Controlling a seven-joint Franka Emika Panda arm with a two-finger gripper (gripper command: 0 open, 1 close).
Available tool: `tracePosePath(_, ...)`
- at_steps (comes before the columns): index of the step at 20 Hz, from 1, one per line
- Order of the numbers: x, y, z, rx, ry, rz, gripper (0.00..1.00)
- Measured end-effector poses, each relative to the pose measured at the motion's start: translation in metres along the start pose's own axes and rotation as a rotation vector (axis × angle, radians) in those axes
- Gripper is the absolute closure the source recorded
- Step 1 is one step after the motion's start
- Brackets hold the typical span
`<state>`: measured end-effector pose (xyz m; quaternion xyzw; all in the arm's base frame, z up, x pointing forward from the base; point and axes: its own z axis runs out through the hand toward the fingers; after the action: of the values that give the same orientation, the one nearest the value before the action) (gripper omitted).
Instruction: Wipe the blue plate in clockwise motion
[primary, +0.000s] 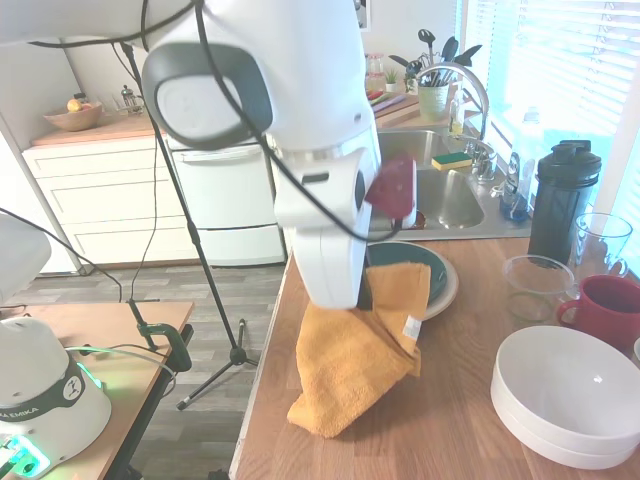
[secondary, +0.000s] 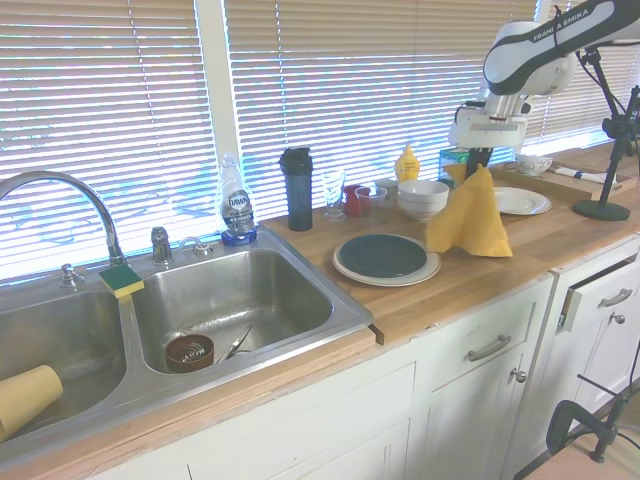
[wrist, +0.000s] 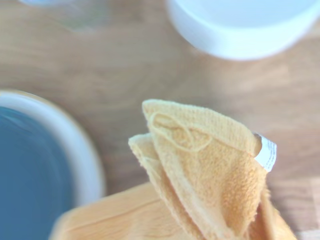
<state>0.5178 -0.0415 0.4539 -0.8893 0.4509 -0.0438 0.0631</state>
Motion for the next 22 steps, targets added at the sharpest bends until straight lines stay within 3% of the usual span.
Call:
tracePosePath(8,-0.013,0.022,0.056,-0.066,-0.038,-0.003,1.00)
tracePosePath(14,0.003,0.033,0.073,-0.082,-0.047,0.034,1.00)
tracePosePath(18,0.027,0.053,0.069,-0.068,-0.044,0.098,1.00)
tracePosePath(22,0.056,0.066,0.030,-0.002,-0.023,0.138,1.00)
